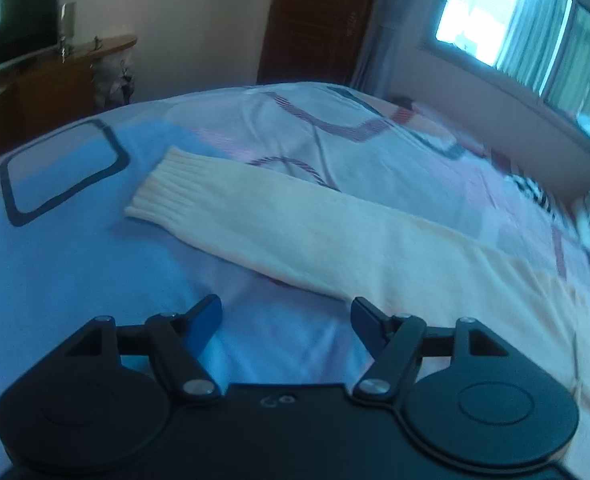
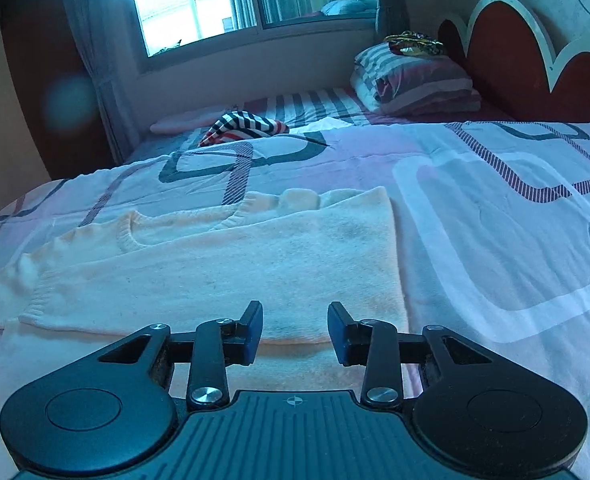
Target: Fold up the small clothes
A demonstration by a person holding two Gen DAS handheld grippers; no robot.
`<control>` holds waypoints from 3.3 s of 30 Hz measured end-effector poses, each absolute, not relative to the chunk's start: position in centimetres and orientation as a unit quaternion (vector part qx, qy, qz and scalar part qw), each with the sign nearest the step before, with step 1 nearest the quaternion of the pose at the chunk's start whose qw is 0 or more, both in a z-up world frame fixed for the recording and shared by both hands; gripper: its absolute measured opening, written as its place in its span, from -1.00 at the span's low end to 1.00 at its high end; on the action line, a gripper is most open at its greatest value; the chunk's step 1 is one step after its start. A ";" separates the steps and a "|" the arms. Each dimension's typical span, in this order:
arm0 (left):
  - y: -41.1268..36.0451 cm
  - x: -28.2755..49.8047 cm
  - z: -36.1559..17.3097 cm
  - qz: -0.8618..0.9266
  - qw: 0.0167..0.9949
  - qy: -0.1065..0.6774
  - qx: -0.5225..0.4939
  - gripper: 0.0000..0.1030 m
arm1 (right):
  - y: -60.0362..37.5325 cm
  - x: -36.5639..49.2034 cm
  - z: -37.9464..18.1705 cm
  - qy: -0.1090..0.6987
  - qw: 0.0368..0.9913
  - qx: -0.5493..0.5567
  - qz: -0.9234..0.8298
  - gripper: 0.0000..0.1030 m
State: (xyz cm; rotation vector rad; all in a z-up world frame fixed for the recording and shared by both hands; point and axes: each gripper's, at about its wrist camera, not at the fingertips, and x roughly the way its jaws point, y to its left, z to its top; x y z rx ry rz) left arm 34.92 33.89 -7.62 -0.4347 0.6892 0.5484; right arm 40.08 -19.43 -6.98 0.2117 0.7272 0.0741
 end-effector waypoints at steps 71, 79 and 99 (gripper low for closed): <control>7.2 47.8 -3.7 -0.035 0.951 0.295 -0.083 -0.94 | -26.7 39.9 -5.2 0.317 0.931 0.179 -0.006 -0.28; -2.7 48.8 -6.8 -0.102 0.935 0.340 -0.012 -0.94 | -30.4 38.7 -5.4 0.317 0.928 0.192 -0.020 -0.28; -1.9 44.3 -7.3 -0.086 0.942 0.325 0.007 0.23 | -27.4 42.0 -6.0 0.343 0.904 0.246 0.071 0.02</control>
